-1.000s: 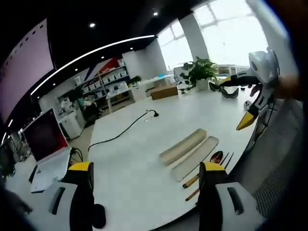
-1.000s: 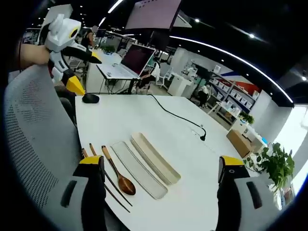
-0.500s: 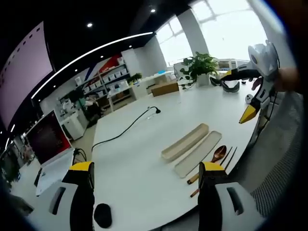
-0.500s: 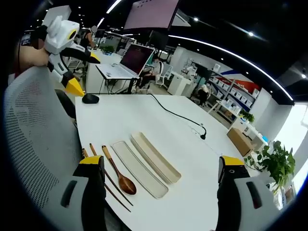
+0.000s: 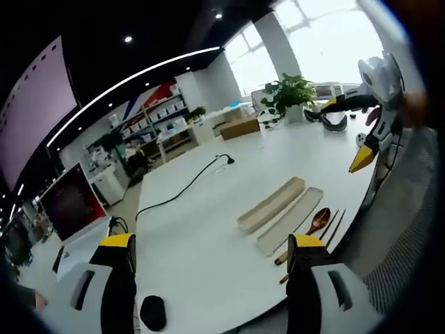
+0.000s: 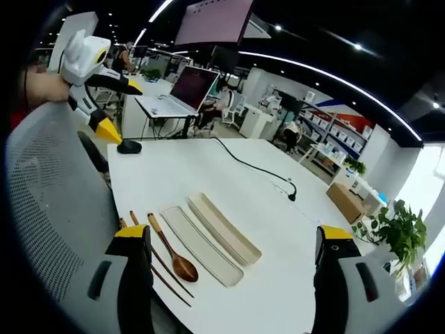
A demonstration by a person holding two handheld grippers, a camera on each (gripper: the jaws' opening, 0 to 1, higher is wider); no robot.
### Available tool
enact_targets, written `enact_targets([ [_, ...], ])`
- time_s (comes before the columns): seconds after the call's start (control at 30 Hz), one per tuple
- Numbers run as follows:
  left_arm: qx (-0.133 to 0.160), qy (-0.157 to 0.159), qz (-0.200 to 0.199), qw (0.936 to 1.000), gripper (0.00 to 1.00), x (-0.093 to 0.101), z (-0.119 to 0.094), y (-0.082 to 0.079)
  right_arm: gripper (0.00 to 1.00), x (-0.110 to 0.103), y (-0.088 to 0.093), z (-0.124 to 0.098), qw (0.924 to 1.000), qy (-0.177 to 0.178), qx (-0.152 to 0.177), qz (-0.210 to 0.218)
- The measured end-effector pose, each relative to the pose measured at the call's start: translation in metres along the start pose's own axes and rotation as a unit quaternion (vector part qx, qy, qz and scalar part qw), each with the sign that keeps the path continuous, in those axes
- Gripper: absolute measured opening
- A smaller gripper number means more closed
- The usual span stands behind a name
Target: Arrange the utensils inside the cutlery case until each visible utensil rests in its matching compartment.
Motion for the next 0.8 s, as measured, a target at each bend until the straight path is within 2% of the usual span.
enact_targets([
  [0.23,-0.006,0.003,0.006,1.0000,0.92,0.001,0.002,0.002,0.99,0.002,-0.002,0.000,0.9999,0.009,0.000,-0.014],
  [0.33,-0.009,0.001,0.003,1.0000,0.93,0.000,0.002,0.002,0.99,0.005,0.003,0.002,0.9998,0.012,-0.013,-0.005],
  [0.37,-0.010,0.001,0.001,0.9999,0.93,-0.001,0.002,0.003,0.99,0.003,0.008,0.003,0.9996,0.004,-0.025,0.007],
  [0.47,-0.016,0.002,-0.004,0.9999,0.93,-0.001,0.003,0.005,0.99,0.000,0.010,0.005,0.9995,-0.007,-0.030,0.009],
  [0.57,-0.013,0.004,0.002,0.9999,0.92,-0.001,0.003,0.003,0.99,-0.006,0.008,0.010,0.9994,-0.024,-0.025,-0.007],
  [0.67,-0.004,0.001,0.006,1.0000,0.89,-0.002,0.003,0.000,0.99,-0.013,0.016,0.016,0.9961,-0.054,-0.056,-0.042],
  [0.7,-0.003,0.001,0.003,1.0000,0.89,-0.002,0.003,-0.001,0.99,-0.016,0.016,0.019,0.9944,-0.068,-0.056,-0.058],
  [0.8,-0.010,0.006,-0.012,0.9999,0.89,0.001,0.003,0.002,0.99,-0.020,0.010,0.022,0.9934,-0.086,-0.046,-0.061],
])
Point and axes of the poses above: the point that each gripper's makers call its tool centre point, and the gripper's own axes: z roughly forward along the fingers, x roughly to its right, y roughly out of its underside, the point moved 3 cm from there along -z, roughly backward along the fingers, and after that the axes turned 1 degree about -x, right-handed, at the moved point
